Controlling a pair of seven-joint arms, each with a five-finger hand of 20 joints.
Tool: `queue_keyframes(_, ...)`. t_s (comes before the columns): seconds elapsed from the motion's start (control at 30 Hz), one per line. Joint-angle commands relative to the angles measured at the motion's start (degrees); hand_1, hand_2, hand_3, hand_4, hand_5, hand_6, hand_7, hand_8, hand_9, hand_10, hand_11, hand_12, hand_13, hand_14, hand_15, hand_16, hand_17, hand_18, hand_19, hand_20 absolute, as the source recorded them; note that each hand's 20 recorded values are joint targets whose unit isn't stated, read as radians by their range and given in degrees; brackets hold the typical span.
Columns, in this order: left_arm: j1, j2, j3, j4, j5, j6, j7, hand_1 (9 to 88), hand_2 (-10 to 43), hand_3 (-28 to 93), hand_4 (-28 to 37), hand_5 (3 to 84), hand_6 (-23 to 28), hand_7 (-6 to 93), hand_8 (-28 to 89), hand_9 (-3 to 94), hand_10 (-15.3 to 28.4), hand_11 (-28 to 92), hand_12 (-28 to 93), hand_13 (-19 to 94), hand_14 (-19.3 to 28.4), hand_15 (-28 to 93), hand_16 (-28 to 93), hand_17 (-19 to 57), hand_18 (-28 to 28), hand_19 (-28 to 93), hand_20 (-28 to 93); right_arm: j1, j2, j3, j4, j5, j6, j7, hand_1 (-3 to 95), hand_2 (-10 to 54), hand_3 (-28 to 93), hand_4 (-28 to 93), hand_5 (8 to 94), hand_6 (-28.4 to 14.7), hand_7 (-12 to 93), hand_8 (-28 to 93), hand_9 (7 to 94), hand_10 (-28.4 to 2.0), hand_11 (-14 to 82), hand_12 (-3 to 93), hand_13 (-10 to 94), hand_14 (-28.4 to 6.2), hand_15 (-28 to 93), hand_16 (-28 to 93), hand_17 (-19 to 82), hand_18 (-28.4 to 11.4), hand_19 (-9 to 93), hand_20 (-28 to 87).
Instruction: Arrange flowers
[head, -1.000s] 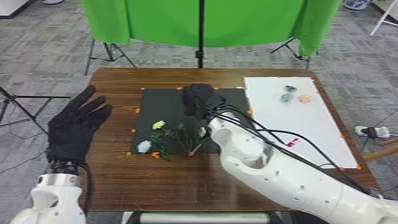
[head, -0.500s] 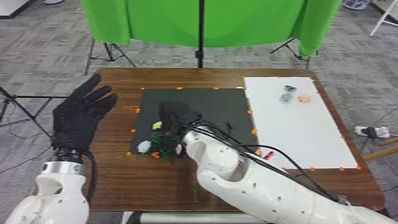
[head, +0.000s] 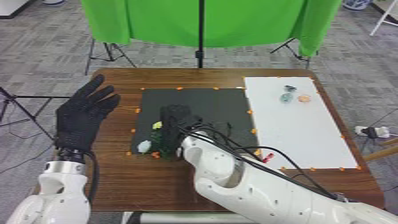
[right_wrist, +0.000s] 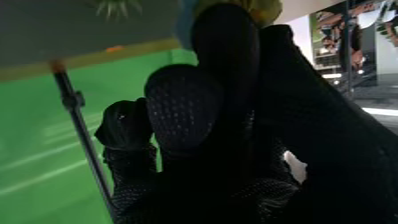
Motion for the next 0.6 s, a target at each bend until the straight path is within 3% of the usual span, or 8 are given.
queue_keyframes(0.03,2.49,-0.3,-1.04,-0.31,0.18,-0.02,-0.15,24.1,5.8,79,-23.8,39.8,9.2,13.4,-9,36.0,20.1,25,12,26,27.8,53,-7,-6.9,28.4,52,23,1.58,-0.1,0.13,-0.93,-3.68,-1.39,2.72,47.0,-9.5,74,-28,76.8,1.7,14,-1,89.8,-8.3,37.8,25.1,79,-6.4,74,19,36,-24.6,93,54)
queue_keyframes(0.17,3.01,-0.46,-0.94,-0.47,0.04,0.19,0.0,24.1,5.7,79,-23.8,39.9,9.1,13.4,-9,36.0,20.2,25,12,26,27.9,53,-7,-7.0,28.4,52,23,1.13,0.21,0.64,-1.55,-4.43,-3.1,2.88,39.6,-9.5,80,-28,71.1,1.4,14,-12,85.2,-9.5,45.1,21.8,75,-8.2,78,19,35,-25.1,93,56)
queue_keyframes(0.23,3.2,-0.54,-1.15,-0.5,0.16,0.04,-0.09,24.0,5.7,79,-23.7,39.9,9.1,13.5,-9,36.0,20.2,25,12,26,27.9,53,-7,-6.9,28.4,52,23,0.58,-0.18,1.9,-1.82,-4.11,-4.72,2.54,38.6,-9.5,80,-28,69.7,1.2,14,-12,84.6,-9.8,46.1,21.1,75,-8.6,79,19,34,-25.1,93,56)
queue_keyframes(0.4,3.7,-0.49,-1.16,-0.47,-0.18,0.22,0.39,24.1,5.6,79,-23.7,39.8,9.1,13.5,-9,36.0,20.2,25,12,26,27.9,53,-7,-6.9,28.4,52,23,1.82,0.69,0.95,-2.48,-3.24,-2.56,3.96,37.2,-9.5,80,-28,67.9,1.0,13,-12,83.4,-10.3,48.0,20.2,74,-9.0,79,19,33,-25.5,93,56)
queue_keyframes(0.6,7.04,-0.49,-1.98,-0.74,-1.87,1.87,2.7,23.9,5.3,79,-23.7,39.7,9.1,13.5,-9,35.9,20.1,25,12,26,27.9,53,-7,-6.9,28.4,52,23,1.61,2.79,3.57,-6.05,-1.4,0.53,5.45,36.7,-9.5,80,-28,67.9,0.9,13,-12,82.9,-10.4,48.5,19.9,74,-9.3,80,18,33,-25.7,93,56)
